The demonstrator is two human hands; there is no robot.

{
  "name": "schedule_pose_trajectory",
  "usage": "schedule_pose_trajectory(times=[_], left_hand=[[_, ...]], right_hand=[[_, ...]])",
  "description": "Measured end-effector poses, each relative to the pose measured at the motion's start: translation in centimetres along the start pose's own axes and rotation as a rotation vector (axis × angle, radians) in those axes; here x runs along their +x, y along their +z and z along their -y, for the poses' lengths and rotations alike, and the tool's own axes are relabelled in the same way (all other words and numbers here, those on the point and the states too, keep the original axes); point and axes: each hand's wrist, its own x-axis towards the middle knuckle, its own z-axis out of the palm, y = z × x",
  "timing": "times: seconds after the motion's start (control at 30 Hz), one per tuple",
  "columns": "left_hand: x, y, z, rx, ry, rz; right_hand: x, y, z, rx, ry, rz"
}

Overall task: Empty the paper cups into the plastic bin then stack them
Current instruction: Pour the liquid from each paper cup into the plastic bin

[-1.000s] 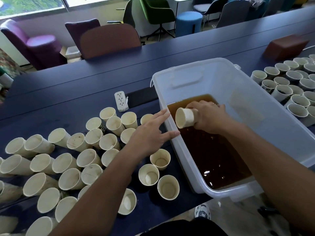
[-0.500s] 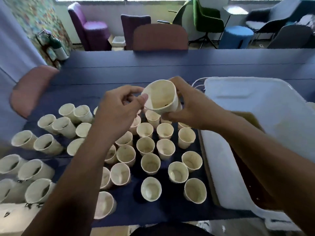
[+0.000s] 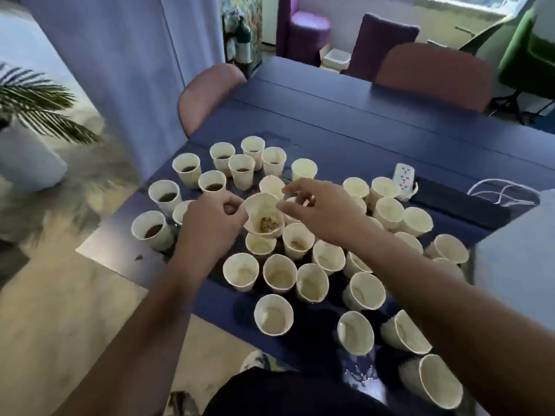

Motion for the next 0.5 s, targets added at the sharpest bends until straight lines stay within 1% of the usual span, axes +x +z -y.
schedule_pose_trajectory(times=[0.07,0.17,0.27,0.37,0.43,0.5], left_hand=[[0.0,-0.9,1.8,-0.022,-0.04,-0.02],[0.0,-2.0,4.0,-0.046,-0.07,-0.051],[0.3,-3.4,6.3,-0.1,-0.111,-0.129],[0.4,-4.3,8.9,-0.008,-0.195,-0.173],[0.4,-4.3,11.1,0.067,-0.283,-0.13],[0.4,-4.0,13.6,0.14,-0.369,-0.023]], right_hand=[[1.5,2.3,1.3,-0.049,-0.01,0.005],[3.1,4.8,3.2,-0.143,-0.073,0.023],[5.0,7.0,4.4,-0.185,-0.093,-0.01],[6.9,8.9,4.5,-0.195,-0.044,-0.03],[7.7,10.1,4.1,-0.205,0.005,0.0],[8.3,11.4,3.6,-0.228,0.046,0.029]])
